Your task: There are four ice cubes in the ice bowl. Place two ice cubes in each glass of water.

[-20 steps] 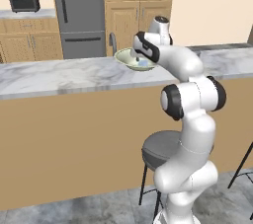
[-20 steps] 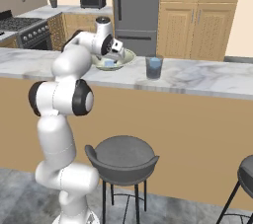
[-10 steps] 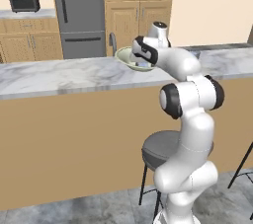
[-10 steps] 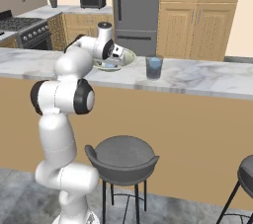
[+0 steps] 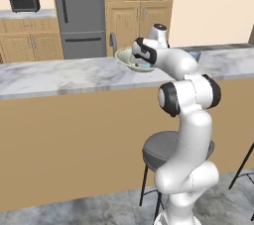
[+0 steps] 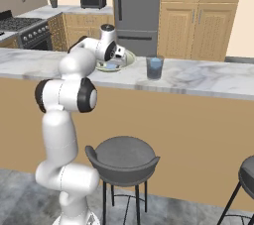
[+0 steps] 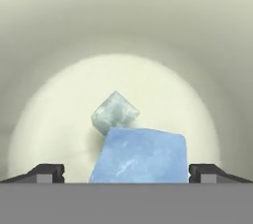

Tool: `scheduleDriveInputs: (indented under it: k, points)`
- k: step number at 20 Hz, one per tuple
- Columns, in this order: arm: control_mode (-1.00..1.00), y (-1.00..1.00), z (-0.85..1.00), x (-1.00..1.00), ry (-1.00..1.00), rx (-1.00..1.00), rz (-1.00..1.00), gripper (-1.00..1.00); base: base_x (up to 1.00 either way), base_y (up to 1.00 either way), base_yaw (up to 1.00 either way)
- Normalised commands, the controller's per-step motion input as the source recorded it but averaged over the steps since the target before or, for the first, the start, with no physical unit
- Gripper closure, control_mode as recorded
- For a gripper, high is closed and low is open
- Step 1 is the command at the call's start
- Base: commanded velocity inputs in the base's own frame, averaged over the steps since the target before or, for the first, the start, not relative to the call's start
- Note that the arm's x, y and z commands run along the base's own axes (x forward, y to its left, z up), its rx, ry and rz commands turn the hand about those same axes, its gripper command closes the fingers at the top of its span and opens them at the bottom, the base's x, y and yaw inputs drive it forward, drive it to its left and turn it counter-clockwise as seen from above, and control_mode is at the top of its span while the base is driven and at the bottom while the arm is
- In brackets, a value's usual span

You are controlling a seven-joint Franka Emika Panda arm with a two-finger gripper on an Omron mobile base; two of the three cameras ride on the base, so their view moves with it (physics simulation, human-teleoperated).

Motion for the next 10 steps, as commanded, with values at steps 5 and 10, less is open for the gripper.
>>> scheduleDriveInputs:
  k: [5, 10]
  points:
    - [-1.0, 0.0, -0.04, 0.09, -0.06, -0.02, 0.02, -1.0, 0.0, 0.0, 0.0]
    - [-1.0, 0.0, 0.0, -0.09, -0.01, 0.0, 0.0, 1.0, 0.0, 0.0, 0.0]
